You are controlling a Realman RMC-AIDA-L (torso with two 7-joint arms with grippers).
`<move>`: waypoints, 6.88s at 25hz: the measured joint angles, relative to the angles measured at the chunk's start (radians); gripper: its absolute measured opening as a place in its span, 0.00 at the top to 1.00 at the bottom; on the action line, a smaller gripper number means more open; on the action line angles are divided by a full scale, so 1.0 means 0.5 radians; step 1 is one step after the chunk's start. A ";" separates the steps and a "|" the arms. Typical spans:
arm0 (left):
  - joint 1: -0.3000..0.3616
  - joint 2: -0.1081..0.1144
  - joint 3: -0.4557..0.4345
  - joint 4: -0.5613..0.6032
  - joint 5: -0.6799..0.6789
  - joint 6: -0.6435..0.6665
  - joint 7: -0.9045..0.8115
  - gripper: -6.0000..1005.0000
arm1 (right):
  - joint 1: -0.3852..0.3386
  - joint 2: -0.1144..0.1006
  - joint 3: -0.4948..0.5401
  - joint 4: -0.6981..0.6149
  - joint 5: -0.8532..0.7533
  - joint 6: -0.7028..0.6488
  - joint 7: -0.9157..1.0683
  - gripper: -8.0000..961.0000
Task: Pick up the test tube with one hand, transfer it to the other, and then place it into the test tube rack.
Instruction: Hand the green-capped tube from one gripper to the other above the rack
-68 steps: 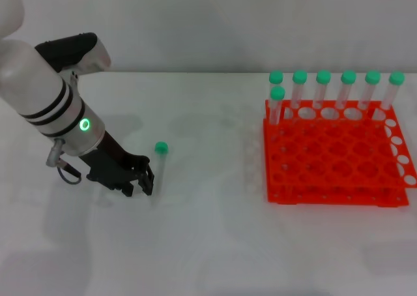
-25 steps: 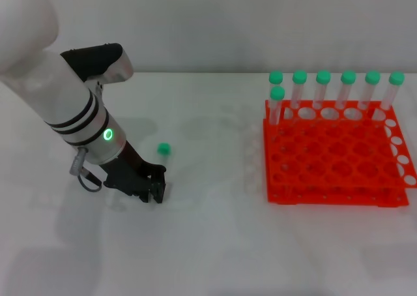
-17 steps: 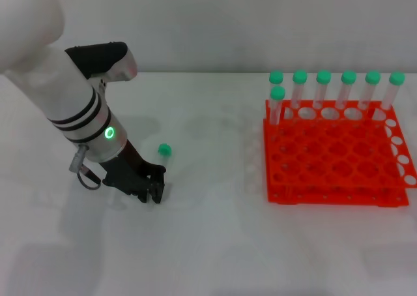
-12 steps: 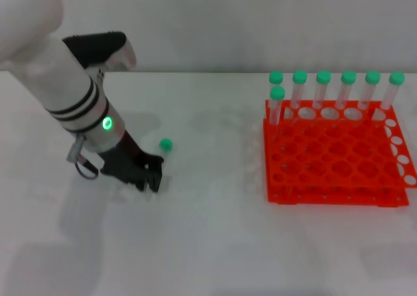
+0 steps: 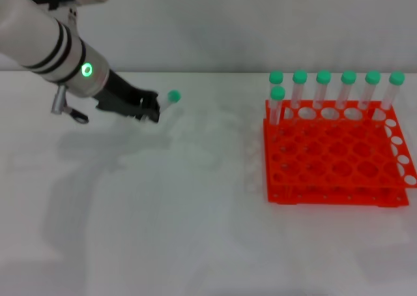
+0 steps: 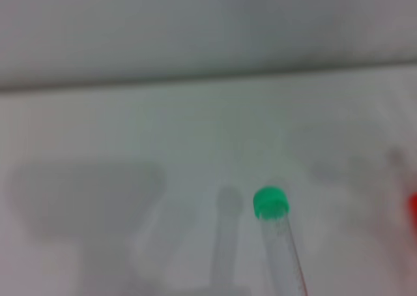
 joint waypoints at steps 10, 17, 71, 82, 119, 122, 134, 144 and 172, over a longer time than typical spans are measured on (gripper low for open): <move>0.343 -0.034 0.000 0.617 -0.345 -0.019 0.233 0.79 | -0.069 -0.018 -0.112 -0.142 -0.041 -0.179 0.437 0.10; 0.592 -0.032 -0.013 0.885 -0.718 -0.095 0.422 0.79 | -0.141 -0.019 -0.212 -0.303 -0.059 -0.242 0.716 0.10; 0.899 -0.053 0.707 0.952 -2.140 -0.058 1.776 0.80 | 0.310 -0.043 -0.897 -0.695 -0.705 -0.187 2.065 0.10; 0.902 -0.050 0.717 0.913 -2.101 -0.054 1.750 0.80 | 0.286 -0.051 -0.849 -0.718 -0.706 -0.173 2.042 0.10; 0.866 -0.049 0.802 0.835 -2.009 -0.071 1.736 0.79 | 0.273 -0.029 -0.807 -0.717 -0.703 -0.177 2.031 0.37; 0.860 -0.050 0.801 0.827 -2.008 -0.073 1.735 0.78 | 0.273 -0.023 -0.801 -0.717 -0.703 -0.186 2.031 0.38; 0.848 -0.048 0.808 0.804 -2.005 -0.092 1.740 0.78 | 0.298 -0.006 -0.830 -0.717 -0.713 -0.189 2.033 0.41; 0.842 -0.047 0.818 0.804 -1.989 -0.094 1.744 0.77 | 0.323 -0.003 -0.850 -0.715 -0.718 -0.165 2.032 0.46; 0.819 -0.047 0.836 0.784 -1.952 -0.120 1.735 0.75 | 0.342 -0.015 -0.865 -0.717 -0.721 -0.158 2.045 0.66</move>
